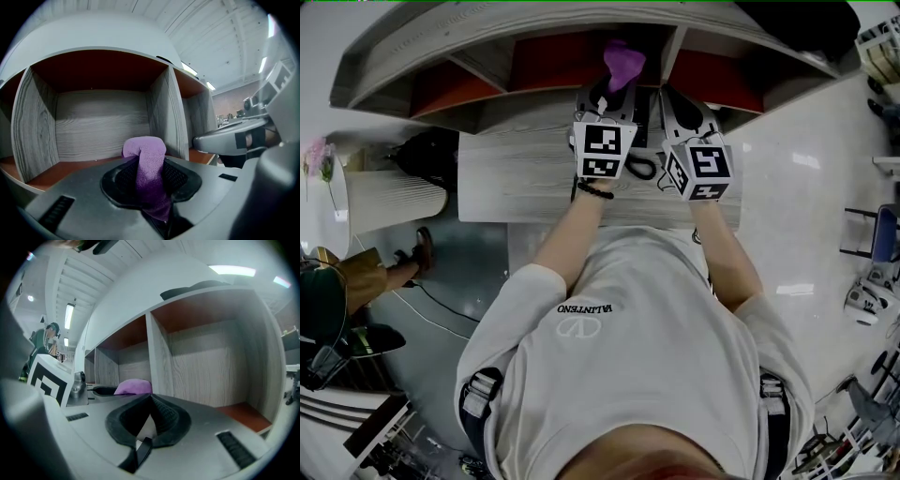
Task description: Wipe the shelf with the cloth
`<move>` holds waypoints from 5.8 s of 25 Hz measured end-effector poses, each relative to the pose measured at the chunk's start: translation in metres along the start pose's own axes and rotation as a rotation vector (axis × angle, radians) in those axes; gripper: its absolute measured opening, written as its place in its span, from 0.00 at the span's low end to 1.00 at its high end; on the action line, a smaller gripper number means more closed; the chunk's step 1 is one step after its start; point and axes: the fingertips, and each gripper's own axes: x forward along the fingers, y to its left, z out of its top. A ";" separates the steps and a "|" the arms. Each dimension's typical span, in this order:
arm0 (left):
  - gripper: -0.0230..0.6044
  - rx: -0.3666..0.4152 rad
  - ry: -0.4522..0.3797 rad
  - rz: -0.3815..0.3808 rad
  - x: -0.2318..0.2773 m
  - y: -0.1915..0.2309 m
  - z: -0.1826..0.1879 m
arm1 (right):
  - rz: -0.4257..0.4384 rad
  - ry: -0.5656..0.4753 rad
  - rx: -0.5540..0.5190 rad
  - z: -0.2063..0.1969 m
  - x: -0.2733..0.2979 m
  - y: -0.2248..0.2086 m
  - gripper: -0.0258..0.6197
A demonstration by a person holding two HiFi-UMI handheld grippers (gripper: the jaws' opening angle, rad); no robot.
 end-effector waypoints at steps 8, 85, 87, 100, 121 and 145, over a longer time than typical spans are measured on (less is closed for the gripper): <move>0.20 -0.009 -0.006 0.004 0.004 -0.010 0.003 | 0.014 0.003 0.004 -0.002 0.000 -0.002 0.04; 0.20 0.108 -0.140 -0.096 -0.018 -0.037 0.111 | 0.059 -0.121 -0.012 0.071 -0.020 0.007 0.04; 0.20 0.108 -0.144 -0.096 -0.019 -0.037 0.115 | 0.060 -0.124 -0.012 0.074 -0.021 0.008 0.04; 0.20 0.102 -0.172 -0.081 -0.025 -0.037 0.141 | 0.077 -0.142 -0.012 0.085 -0.028 0.014 0.04; 0.20 0.059 -0.198 -0.099 -0.024 -0.031 0.157 | 0.024 -0.176 -0.016 0.108 -0.030 0.010 0.04; 0.20 -0.016 -0.232 -0.069 -0.048 0.017 0.153 | 0.038 -0.145 -0.022 0.101 -0.007 0.050 0.04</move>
